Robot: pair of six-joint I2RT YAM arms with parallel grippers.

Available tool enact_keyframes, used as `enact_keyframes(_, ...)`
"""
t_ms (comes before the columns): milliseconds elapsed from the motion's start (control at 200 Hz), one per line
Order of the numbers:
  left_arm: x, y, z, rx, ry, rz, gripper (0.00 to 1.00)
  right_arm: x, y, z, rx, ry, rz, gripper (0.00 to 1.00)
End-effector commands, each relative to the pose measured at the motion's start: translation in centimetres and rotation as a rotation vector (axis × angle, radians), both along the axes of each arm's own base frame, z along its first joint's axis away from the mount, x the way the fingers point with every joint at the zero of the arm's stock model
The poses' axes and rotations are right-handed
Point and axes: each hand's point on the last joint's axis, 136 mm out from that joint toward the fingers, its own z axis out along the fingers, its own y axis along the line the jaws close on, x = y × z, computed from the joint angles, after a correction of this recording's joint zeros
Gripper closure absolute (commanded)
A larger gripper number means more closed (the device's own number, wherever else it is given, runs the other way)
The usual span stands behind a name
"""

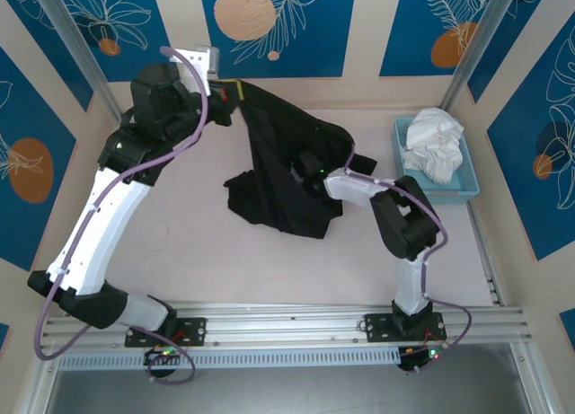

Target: Fold the inside-out t-shirt

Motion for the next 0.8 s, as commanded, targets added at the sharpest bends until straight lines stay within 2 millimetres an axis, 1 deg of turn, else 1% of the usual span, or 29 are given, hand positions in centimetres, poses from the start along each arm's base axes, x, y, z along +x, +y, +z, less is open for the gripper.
enact_keyframes(0,3.8,6.1,-2.4,-0.007,0.04,0.26,1.0,-0.9,3.0,8.5,0.264,-0.114,0.125,1.0)
enact_keyframes(70,5.4,8.2,-4.9,0.011,0.093,0.33,1.0,-1.6,3.8,11.1,0.357,-0.152,0.168,1.0)
enact_keyframes(155,6.8,9.3,-8.5,0.056,0.16,0.371,1.0,-2.0,5.1,14.4,0.481,-0.201,0.209,1.0)
enact_keyframes(190,7.3,9.1,-10.1,0.068,0.187,0.368,1.0,-2.2,5.8,15.8,0.533,-0.214,0.232,1.0)
enact_keyframes(265,8.1,8.0,-13.5,0.074,0.256,0.324,1.0,-2.5,7.2,18.5,0.634,-0.235,0.289,1.0)
enact_keyframes(290,8.3,7.6,-14.4,0.073,0.276,0.307,1.0,-2.7,7.7,19.1,0.655,-0.235,0.311,1.0)
enact_keyframes(340,8.7,7.0,-16.0,0.078,0.313,0.281,1.0,-2.9,8.7,19.8,0.674,-0.233,0.35,1.0)
enact_keyframes(370,9.0,6.7,-16.8,0.082,0.332,0.273,1.0,-2.9,9.2,19.9,0.666,-0.229,0.368,1.0)
enact_keyframes(435,9.4,6.3,-17.8,0.092,0.35,0.254,1.0,-3.3,10.2,19.3,0.624,-0.222,0.411,1.0)
enact_keyframes(475,9.7,6.5,-18.4,0.102,0.358,0.264,1.0,-3.6,10.6,19.0,0.601,-0.226,0.433,1.0)
enact_keyframes(545,10.2,7.6,-19.3,0.12,0.375,0.307,1.0,-3.7,10.3,18.7,0.578,-0.245,0.429,1.0)
enact_keyframes(615,10.4,9.6,-20.6,0.12,0.407,0.366,1.0,-3.5,9.1,19.6,0.584,-0.285,0.405,1.0)
enact_keyframes(690,10.2,12.2,-22.5,0.085,0.448,0.439,1.0,-3.5,7.4,22.0,0.639,-0.338,0.388,1.0)
enact_keyframes(750,9.7,14.4,-24.2,0.036,0.481,0.506,1.0,-3.7,6.0,24.8,0.709,-0.396,0.384,1.0)
enact_keyframes(760,9.6,14.8,-24.4,0.025,0.482,0.515,1.0,-3.5,5.7,24.9,0.71,-0.397,0.376,1.0)
enact_keyframes(765,9.6,15.0,-24.5,0.019,0.484,0.521,1.0,-3.8,5.6,25.5,0.728,-0.411,0.385,1.0)
enact_keyframes(795,9.1,15.9,-25.5,-0.007,0.499,0.548,1.0,-3.9,4.9,26.8,0.765,-0.44,0.387,1.0)
